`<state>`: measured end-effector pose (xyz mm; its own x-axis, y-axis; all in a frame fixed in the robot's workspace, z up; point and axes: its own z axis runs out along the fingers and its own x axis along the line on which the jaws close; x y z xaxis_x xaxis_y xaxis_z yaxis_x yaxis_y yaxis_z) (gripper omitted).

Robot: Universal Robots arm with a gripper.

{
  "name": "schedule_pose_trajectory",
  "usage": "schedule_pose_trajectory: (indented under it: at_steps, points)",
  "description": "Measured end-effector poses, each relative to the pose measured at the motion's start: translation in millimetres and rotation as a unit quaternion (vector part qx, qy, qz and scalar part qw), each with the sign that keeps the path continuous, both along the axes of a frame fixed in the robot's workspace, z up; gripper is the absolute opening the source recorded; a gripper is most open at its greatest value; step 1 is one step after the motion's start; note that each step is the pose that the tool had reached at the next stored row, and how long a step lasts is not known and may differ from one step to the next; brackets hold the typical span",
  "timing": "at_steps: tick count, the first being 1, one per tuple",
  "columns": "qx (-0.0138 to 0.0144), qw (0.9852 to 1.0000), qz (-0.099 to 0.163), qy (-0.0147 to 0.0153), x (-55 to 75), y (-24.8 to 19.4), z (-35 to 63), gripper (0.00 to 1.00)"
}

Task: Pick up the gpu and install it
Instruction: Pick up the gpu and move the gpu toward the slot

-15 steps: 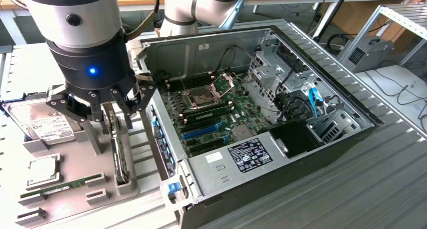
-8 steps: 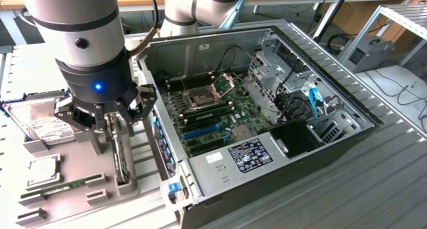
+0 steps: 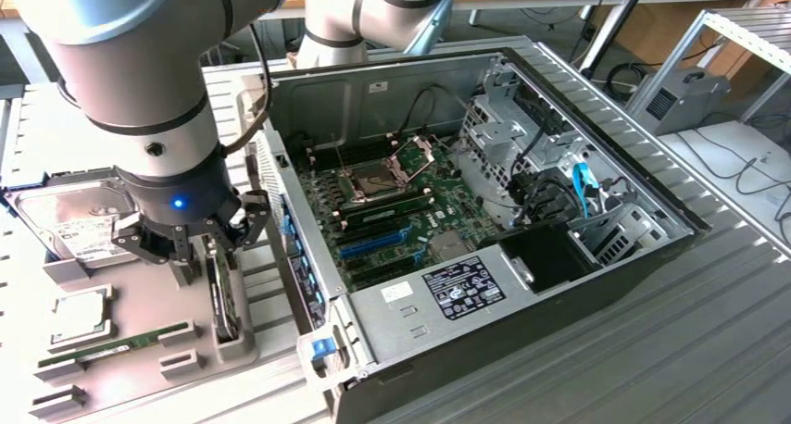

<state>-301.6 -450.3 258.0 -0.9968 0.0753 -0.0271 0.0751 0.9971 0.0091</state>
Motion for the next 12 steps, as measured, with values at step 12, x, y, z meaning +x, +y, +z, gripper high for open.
schedule_pose_trajectory:
  at_steps: [12]
  points:
    - [-0.0001,1.0,0.0,0.0,-1.0,5.6,-11.8,0.42]
